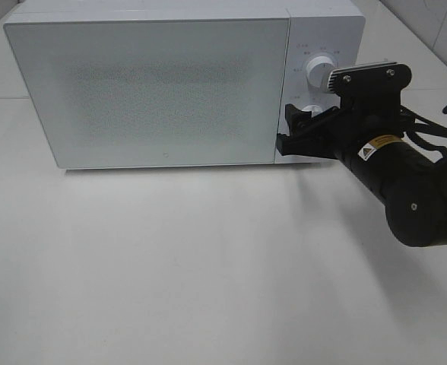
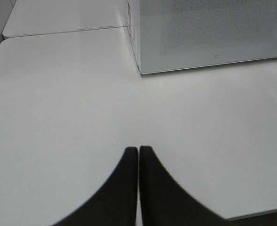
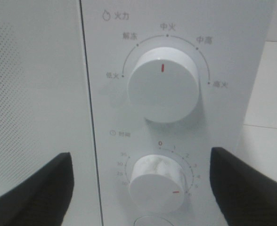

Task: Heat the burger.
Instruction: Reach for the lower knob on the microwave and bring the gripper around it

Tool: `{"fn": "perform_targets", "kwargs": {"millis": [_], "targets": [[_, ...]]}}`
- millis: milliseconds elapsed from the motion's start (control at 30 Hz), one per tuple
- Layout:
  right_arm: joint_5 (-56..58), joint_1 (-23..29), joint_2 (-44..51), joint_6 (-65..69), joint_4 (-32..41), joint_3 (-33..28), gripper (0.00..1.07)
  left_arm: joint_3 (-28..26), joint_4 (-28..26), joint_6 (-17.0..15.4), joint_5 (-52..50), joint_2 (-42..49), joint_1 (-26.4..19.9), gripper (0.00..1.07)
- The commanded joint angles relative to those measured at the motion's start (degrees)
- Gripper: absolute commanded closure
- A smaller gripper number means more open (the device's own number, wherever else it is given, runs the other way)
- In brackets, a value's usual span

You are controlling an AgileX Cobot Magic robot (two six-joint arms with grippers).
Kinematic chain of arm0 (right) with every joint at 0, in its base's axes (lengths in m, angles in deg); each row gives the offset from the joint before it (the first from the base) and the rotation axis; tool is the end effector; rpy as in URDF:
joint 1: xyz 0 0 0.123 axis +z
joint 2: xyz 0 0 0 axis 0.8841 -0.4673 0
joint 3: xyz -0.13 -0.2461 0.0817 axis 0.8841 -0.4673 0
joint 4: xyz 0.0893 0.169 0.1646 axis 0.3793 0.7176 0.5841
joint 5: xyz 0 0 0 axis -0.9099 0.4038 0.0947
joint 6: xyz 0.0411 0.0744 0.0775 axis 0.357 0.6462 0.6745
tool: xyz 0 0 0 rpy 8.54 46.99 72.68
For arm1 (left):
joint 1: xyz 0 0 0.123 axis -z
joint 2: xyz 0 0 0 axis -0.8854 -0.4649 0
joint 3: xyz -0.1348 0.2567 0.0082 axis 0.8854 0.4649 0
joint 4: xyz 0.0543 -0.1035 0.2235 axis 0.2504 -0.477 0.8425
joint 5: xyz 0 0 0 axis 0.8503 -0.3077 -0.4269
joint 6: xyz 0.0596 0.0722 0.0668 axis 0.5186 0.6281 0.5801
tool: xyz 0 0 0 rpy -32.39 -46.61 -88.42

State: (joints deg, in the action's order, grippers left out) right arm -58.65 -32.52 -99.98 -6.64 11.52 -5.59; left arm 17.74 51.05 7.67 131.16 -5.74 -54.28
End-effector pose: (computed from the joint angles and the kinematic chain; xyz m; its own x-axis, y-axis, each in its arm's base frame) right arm 0.3167 0.1424 0.1438 -0.0912 -0.0195 -0.9956 -0.2253 0.9743 0.0016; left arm 0.0116 -0.0042 0.2684 -0.4249 0.0991 -0.8998 0.1746 0.9843 0.0260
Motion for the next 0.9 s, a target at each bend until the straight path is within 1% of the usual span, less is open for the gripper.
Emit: {"fn": "perform_targets", "kwargs": {"millis": [33, 367, 533, 600, 767, 900], "targets": [[-0.52, 0.17, -1.20, 0.52, -0.23, 0.86, 0.34, 0.17, -0.17, 0.17, -0.69, 0.34, -0.06, 1.06], [-5.50, 0.17, -5.39, 0.92, 0.00, 0.86, 0.34, 0.17, -0.17, 0.17, -0.69, 0.34, -0.06, 1.06], [-5.56, 0.17, -5.50, 0.92, 0.23, 1.09, 0.34, 0.17, -0.17, 0.17, -0.69, 0.34, -0.06, 1.06], [-4.47, 0.17, -5.56, 0.92, 1.49, 1.89, 0.34, 0.17, -0.17, 0.17, -0.69, 0.34, -0.06, 1.06], [-3.95, 0.17, -5.56, 0.92, 1.49, 3.50, 0.34, 0.17, -0.17, 0.17, -0.69, 0.34, -0.06, 1.06], [-4.07, 0.17, -5.56, 0.92, 1.55, 3.55, 0.34, 0.17, -0.17, 0.17, -0.69, 0.34, -0.06, 1.06]]}}
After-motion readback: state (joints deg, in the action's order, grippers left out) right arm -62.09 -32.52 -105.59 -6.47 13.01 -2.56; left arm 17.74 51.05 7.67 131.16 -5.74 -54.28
